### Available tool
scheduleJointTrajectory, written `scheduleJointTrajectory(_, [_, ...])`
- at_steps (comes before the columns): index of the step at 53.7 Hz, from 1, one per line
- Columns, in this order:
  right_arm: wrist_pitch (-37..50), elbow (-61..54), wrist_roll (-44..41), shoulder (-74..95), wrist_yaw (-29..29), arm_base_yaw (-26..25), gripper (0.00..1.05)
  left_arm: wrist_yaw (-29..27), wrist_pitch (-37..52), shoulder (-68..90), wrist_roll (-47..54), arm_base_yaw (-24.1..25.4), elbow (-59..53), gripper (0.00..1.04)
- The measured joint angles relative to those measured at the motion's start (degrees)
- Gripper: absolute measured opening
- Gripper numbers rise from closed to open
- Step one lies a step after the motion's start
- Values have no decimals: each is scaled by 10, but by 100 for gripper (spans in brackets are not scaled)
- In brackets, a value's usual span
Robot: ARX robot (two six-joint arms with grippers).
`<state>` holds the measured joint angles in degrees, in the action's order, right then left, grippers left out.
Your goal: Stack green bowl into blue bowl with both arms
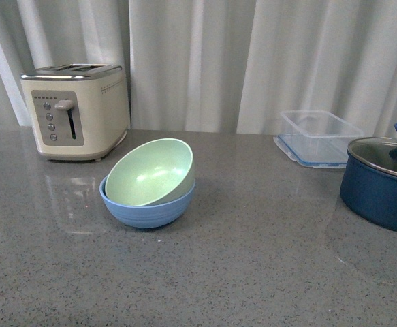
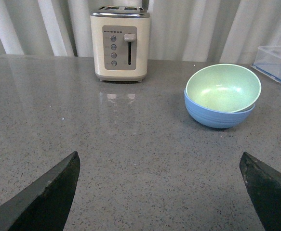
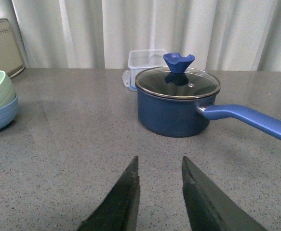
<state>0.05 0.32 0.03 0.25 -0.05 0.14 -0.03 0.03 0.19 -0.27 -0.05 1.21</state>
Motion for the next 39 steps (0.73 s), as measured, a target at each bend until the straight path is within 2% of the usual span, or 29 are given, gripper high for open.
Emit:
scheduleJointTrajectory(5, [0,0,0,0,0,0,45,0,0,0,0,0,0,98])
scheduleJointTrajectory(13, [0,0,0,0,0,0,82,0,0,0,0,0,0,98])
scheduleJointTrajectory(17, [0,0,0,0,0,0,97,0,0,0,0,0,0,98])
scheduleJointTrajectory(39, [0,0,0,0,0,0,95,0,0,0,0,0,0,98])
